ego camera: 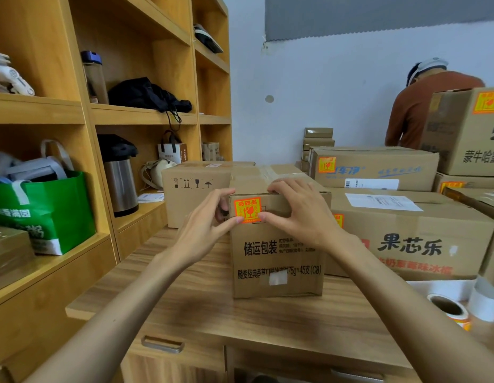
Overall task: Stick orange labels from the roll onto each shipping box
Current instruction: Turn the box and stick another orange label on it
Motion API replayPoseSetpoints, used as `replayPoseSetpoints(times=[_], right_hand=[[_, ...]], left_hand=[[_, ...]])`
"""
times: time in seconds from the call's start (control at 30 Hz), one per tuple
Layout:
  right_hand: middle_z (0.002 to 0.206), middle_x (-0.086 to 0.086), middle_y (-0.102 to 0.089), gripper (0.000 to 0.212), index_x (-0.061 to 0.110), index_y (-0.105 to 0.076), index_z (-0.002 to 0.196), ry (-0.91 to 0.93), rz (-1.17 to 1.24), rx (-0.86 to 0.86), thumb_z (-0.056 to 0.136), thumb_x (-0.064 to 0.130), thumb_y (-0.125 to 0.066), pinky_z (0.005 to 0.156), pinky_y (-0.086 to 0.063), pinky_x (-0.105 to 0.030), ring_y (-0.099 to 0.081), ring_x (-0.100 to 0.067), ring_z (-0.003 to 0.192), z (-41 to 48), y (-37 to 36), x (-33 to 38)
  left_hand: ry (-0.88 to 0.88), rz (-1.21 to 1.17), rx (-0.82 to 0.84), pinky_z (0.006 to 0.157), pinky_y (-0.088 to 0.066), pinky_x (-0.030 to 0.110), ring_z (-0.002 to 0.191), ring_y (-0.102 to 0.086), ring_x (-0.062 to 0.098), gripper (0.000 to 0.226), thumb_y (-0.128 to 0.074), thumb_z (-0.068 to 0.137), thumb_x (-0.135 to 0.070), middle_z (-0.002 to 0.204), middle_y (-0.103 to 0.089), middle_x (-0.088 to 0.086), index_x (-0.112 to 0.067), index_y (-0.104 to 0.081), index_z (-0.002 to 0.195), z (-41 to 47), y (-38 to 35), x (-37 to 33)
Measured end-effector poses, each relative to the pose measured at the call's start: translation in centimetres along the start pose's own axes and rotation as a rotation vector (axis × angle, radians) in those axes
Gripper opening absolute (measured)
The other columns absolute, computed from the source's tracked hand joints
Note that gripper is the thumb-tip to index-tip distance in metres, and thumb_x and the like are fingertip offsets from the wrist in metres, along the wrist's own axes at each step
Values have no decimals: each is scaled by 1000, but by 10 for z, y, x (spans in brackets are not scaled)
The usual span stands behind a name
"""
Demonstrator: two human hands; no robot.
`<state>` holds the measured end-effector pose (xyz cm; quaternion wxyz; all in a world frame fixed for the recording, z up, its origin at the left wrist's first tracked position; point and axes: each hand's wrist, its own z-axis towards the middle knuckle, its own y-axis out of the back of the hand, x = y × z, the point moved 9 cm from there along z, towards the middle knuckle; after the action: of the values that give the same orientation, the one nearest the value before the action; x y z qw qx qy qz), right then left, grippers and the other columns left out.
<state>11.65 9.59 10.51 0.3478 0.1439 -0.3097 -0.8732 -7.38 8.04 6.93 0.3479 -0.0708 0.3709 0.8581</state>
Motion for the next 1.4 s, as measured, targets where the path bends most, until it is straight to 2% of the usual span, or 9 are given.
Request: replayPoseSetpoints(times=[0.13, 0.23, 0.43, 0.63, 0.87, 1.0, 1.1, 1.23, 1.4], right_hand=[[142, 9, -53, 58, 26, -59, 131, -129, 71, -29, 87, 65, -58, 113, -26, -33, -43, -13, 131, -5, 23, -26], [146, 11, -50, 57, 30, -59, 132, -166, 131, 53, 85, 63, -63, 116, -28, -37, -41, -10, 135, -12, 20, -35], [137, 6, -58, 56, 23, -58, 134, -160, 197, 44, 85, 51, -64, 110, -36, -44, -45, -15, 130, -13, 7, -3], [131, 4, -59, 46, 20, -60, 128, -152, 123, -37, 91, 48, -61, 97, -29, -28, -44, -16, 123, 0, 2, 60], [134, 10, -60, 40, 22, -57, 136, -263, 678, 77, 100, 40, -54, 101, -41, -23, -50, 1, 119, 16, -5, 73], [126, 5, -64, 37, 18, -62, 128, -468, 652, -16, 96, 38, -60, 99, -47, -31, -56, -8, 114, 13, 1, 13], [130, -4, -61, 48, 11, -57, 130, -659, 637, -23, 93, 41, -64, 92, -47, -26, -56, -15, 116, 4, -14, -37], [149, -12, -46, 70, 6, -41, 146, -785, 639, 71, 93, 46, -64, 107, -39, -37, -45, -25, 135, -9, -44, -68], [153, -8, -42, 101, 12, -35, 151, -842, 846, 315, 73, 58, -78, 106, -40, -40, -44, -24, 136, -38, -98, -60]], left_hand=[[0, 78, 7, 68, -43, 19, 94, -58, 1, 51, -63, 95, -47, 108, -54, -21, -43, -40, 140, -4, 15, 12], [19, 110, 34, 69, -52, 28, 94, -59, 0, 53, -60, 95, -50, 112, -52, -24, -48, -36, 142, -9, 28, 25], [61, 171, 32, 76, -57, 37, 94, -60, 1, 56, -62, 95, -47, 117, -52, -21, -47, -37, 145, -17, 53, 40], [-4, 243, -222, 62, -55, 42, 76, -53, 9, 39, -60, 99, -22, 96, -50, -6, -27, -55, 138, -35, 81, 23], [30, 218, -141, 60, -47, 26, 77, -54, 2, 58, -40, 92, -70, 90, -50, -12, -44, -45, 144, -50, 65, -3], [88, 349, -146, 61, -49, 28, 83, -57, 10, 73, -38, 82, -86, 108, -53, -12, -44, -38, 141, -55, 76, 4], [130, 424, -160, 62, -57, 35, 87, -62, 17, 80, -40, 78, -89, 115, -52, -9, -42, -35, 141, -60, 87, 17], [214, 424, -202, 63, -52, 31, 83, -62, 16, 78, -53, 82, -82, 126, -56, -4, -42, -30, 144, -69, 106, 43], [364, 55, -287, 90, -47, 40, 107, -54, 8, 72, -66, 89, -59, 136, -50, -11, -52, -23, 147, -95, 115, 76]])
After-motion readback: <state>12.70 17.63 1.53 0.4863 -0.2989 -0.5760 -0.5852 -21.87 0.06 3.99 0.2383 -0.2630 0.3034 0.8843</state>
